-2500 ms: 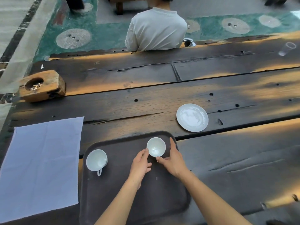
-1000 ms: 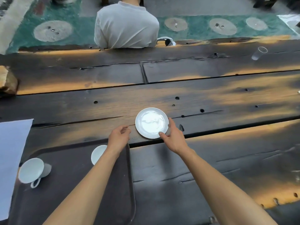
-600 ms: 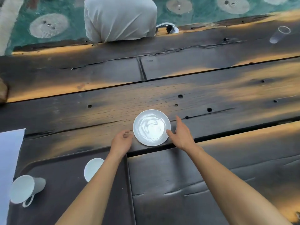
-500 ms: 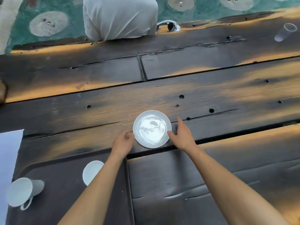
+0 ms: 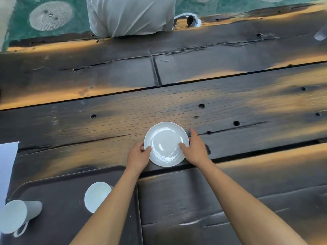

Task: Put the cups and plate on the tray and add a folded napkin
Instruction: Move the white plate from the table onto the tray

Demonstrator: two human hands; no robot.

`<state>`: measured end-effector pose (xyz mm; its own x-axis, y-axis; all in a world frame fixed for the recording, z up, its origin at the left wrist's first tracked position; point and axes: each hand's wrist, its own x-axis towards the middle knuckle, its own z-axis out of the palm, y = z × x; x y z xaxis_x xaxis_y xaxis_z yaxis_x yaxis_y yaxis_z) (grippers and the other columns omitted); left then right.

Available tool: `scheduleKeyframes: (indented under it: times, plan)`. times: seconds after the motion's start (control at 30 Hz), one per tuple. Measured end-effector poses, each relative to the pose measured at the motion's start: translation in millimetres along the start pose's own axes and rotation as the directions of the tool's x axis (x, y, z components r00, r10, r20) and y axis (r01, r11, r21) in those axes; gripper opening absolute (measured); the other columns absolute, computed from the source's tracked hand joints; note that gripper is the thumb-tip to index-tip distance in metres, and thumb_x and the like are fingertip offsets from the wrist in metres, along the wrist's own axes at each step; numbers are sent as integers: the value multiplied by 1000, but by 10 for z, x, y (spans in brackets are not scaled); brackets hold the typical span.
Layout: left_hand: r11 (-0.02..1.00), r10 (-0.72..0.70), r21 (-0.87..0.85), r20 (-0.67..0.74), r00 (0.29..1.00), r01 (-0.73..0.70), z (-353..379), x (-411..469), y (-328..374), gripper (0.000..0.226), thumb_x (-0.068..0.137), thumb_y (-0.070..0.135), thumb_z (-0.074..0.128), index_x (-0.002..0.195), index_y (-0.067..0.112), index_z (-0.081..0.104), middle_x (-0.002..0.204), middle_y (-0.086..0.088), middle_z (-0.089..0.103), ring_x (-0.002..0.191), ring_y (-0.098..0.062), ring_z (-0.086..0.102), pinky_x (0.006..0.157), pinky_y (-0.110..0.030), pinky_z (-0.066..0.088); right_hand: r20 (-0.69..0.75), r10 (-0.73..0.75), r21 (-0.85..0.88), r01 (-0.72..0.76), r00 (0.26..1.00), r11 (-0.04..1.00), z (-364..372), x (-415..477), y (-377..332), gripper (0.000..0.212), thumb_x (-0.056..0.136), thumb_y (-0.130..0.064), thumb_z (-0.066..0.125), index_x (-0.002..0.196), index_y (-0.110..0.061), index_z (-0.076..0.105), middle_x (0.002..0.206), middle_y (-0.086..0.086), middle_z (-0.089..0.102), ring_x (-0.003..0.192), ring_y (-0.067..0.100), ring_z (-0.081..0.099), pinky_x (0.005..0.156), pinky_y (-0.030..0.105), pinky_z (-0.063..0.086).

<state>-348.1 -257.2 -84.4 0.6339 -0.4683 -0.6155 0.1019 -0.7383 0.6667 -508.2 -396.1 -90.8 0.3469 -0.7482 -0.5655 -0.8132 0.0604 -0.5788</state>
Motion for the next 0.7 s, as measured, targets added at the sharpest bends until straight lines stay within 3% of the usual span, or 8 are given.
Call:
scheduleKeyframes:
  times: [0.17,0.23,0.33,0.43,0.7]
  plan:
    - [999,11,40,-2,1000,-11,25,17,19,18,96,18,67,110,29,65,96,15,65,102,-22,65,95,-51,58,-11,35,-1,-35,999,999,-17,29,-16,74,92,-7,53,159,-12,22,144,12,54,137,33,45,113,46,39]
    - [999,7,47,0,1000,-7,28,11,24,19,95,20,68,112,29,66,97,14,65,102,-21,65,95,-50,58,-28,32,-4,-32,999,999,-15,25,-24,68,90,-5,54,154,-10,32,136,11,59,131,33,50,108,46,42]
    - [999,8,45,-3,1000,-8,14,1,26,27,94,20,69,121,22,69,100,9,67,102,-22,66,94,-50,59,-71,23,11,-23,997,1000,-3,14,-21,47,86,-2,53,131,-11,54,114,9,66,112,32,59,94,42,49]
    - [999,22,30,-22,1000,-21,-20,-6,57,25,93,19,68,118,20,70,97,9,68,99,-23,67,93,-50,58,-127,19,47,-13,992,999,8,1,-15,39,84,-1,49,117,-15,63,101,7,68,101,30,60,82,35,48]
    - [994,108,11,-52,993,-107,-165,-41,118,26,88,10,71,108,25,69,95,9,69,97,-28,71,92,-52,58,-183,4,74,9,983,997,-4,-105,-66,41,85,-4,50,121,-17,67,106,2,70,103,26,61,77,27,40]
